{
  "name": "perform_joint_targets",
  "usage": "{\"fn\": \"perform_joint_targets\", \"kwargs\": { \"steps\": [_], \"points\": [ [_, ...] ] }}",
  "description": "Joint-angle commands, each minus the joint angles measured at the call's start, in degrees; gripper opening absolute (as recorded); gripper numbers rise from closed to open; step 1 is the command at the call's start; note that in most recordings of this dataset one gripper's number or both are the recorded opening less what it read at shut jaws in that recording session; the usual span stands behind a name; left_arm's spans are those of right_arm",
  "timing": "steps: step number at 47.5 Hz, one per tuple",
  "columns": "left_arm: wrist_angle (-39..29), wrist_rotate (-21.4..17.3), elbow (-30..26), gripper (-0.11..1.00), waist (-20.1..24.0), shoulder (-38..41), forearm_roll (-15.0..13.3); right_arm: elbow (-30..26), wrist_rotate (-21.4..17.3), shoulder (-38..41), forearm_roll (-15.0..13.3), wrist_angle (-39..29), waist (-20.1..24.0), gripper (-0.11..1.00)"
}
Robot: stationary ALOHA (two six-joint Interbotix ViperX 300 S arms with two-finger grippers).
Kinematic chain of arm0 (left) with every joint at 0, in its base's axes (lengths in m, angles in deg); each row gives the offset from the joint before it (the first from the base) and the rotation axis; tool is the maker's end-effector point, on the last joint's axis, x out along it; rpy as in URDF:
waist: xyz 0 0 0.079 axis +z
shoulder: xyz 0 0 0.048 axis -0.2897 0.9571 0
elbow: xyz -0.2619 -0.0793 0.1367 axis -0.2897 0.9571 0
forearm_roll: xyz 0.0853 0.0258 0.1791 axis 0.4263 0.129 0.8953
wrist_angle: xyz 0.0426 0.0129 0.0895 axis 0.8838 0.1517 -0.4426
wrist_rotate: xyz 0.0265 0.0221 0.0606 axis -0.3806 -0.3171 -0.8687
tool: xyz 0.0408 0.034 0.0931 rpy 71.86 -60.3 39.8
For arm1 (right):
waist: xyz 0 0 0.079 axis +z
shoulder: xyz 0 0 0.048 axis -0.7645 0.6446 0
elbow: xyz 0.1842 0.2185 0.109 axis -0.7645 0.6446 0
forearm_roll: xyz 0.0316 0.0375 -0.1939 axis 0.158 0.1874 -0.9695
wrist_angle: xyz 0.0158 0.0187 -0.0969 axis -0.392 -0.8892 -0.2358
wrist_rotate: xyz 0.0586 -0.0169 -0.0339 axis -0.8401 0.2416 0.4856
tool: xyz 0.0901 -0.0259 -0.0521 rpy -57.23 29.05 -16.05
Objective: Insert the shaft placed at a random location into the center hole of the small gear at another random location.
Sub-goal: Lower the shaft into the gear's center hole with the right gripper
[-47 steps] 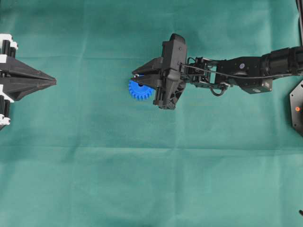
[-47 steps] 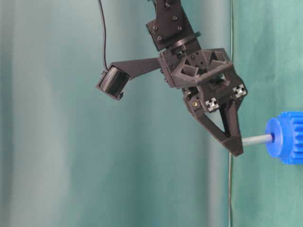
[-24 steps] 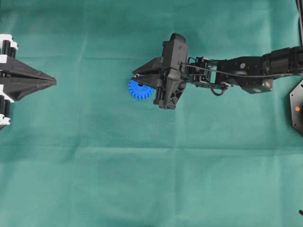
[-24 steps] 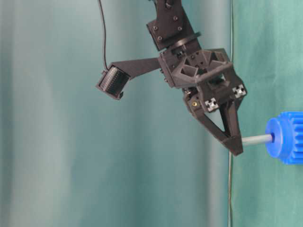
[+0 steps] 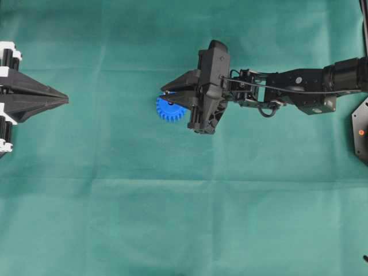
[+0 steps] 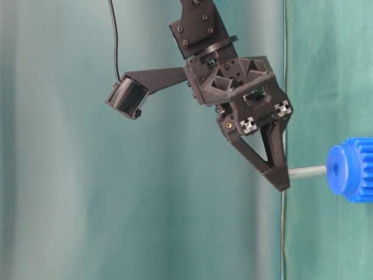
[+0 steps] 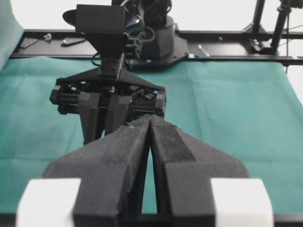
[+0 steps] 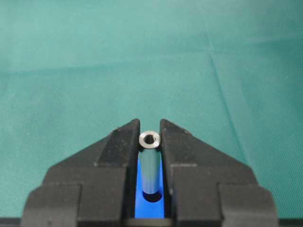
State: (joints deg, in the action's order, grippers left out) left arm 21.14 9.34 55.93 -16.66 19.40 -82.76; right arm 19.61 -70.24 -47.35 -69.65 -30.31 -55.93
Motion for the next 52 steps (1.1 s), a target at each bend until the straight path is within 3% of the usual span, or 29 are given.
{"fn": "perform_joint_targets", "kwargs": {
  "steps": [1,52],
  "points": [
    [0.3,0.0,-1.0,0.00,0.1,0.4,0.2,-0.9,0.0,0.0,0.2,0.8,0.2,0.13],
    [0.3,-0.3,-1.0,0.00,0.1,0.4,0.2,-0.5,-0.4,5.1,0.3,2.6,0.3,0.13]
  ]
}}
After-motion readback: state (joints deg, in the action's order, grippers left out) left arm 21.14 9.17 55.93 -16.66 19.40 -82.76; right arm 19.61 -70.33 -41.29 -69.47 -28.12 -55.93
